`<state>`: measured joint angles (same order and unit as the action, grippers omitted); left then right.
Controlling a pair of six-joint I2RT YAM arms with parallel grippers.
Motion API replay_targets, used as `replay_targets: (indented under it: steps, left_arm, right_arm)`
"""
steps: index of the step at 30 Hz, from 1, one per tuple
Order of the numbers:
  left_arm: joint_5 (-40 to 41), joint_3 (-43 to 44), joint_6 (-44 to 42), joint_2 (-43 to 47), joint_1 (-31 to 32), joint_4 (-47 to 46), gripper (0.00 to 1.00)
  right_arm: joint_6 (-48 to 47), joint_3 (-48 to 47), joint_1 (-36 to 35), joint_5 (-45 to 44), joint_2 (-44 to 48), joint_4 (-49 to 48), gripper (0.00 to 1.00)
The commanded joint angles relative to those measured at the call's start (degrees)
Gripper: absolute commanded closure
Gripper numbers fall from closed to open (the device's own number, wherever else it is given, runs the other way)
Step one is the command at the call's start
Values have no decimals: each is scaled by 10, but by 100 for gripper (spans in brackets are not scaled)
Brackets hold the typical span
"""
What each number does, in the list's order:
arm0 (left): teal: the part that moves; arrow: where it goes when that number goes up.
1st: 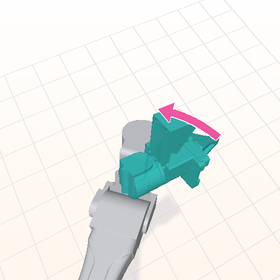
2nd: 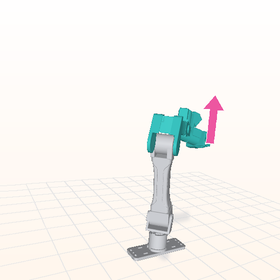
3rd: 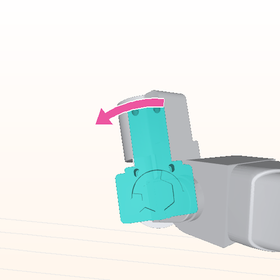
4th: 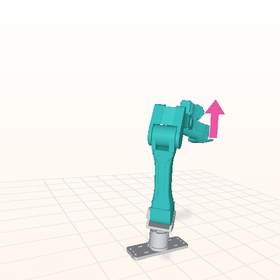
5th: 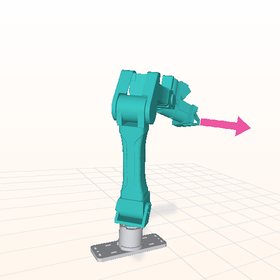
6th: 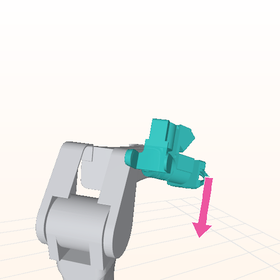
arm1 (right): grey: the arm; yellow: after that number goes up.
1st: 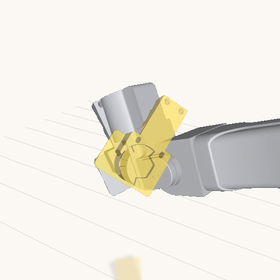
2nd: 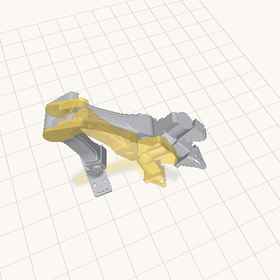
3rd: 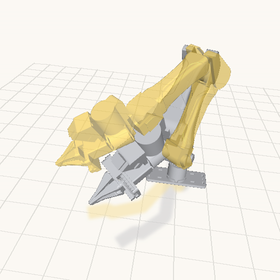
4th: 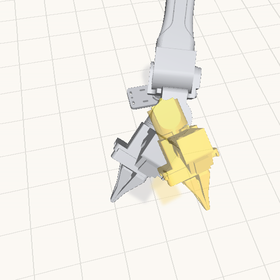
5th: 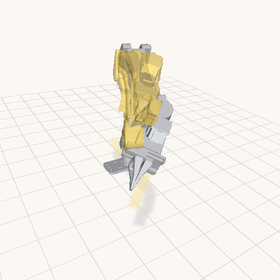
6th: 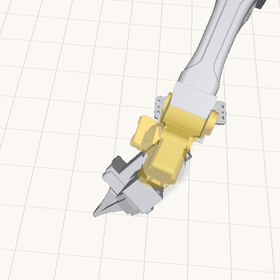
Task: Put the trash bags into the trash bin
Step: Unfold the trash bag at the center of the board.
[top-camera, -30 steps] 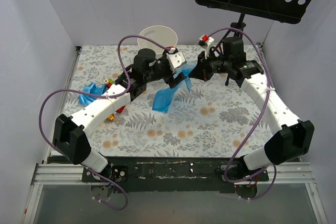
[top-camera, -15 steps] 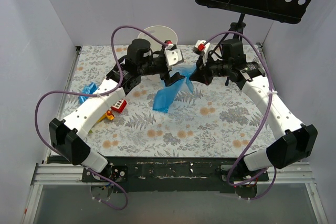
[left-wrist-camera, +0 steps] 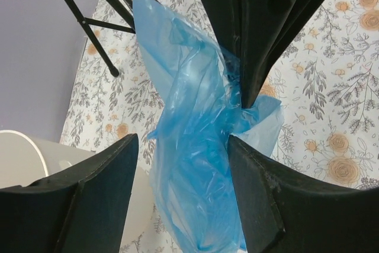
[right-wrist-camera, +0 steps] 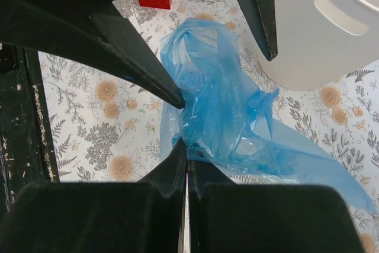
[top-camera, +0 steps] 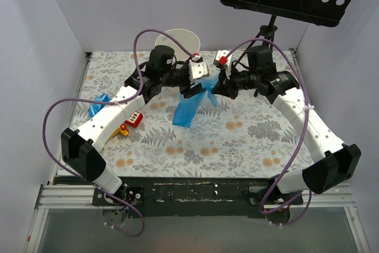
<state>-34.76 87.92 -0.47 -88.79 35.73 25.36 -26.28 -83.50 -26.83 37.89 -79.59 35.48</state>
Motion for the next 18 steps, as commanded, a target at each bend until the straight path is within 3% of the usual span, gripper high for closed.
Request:
replay_targets:
  steps: [1, 11, 15, 18]
  left_arm:
    - [-19, -1, -23, 8, -1, 14, 43]
    - [-33, -8, -64, 13, -1, 79, 100]
    - [7, -26, -68, 33, -1, 63, 100]
    - [52, -44, -65, 49, -1, 40, 100]
  right_arm:
    - [-19, -29, -5, 5, 16, 7, 99]
    - [-26, -22, -6, 1, 15, 11, 99]
    - [-18, -13, -6, -29, 15, 3, 99]
    - [22, 3, -5, -106, 15, -23, 99]
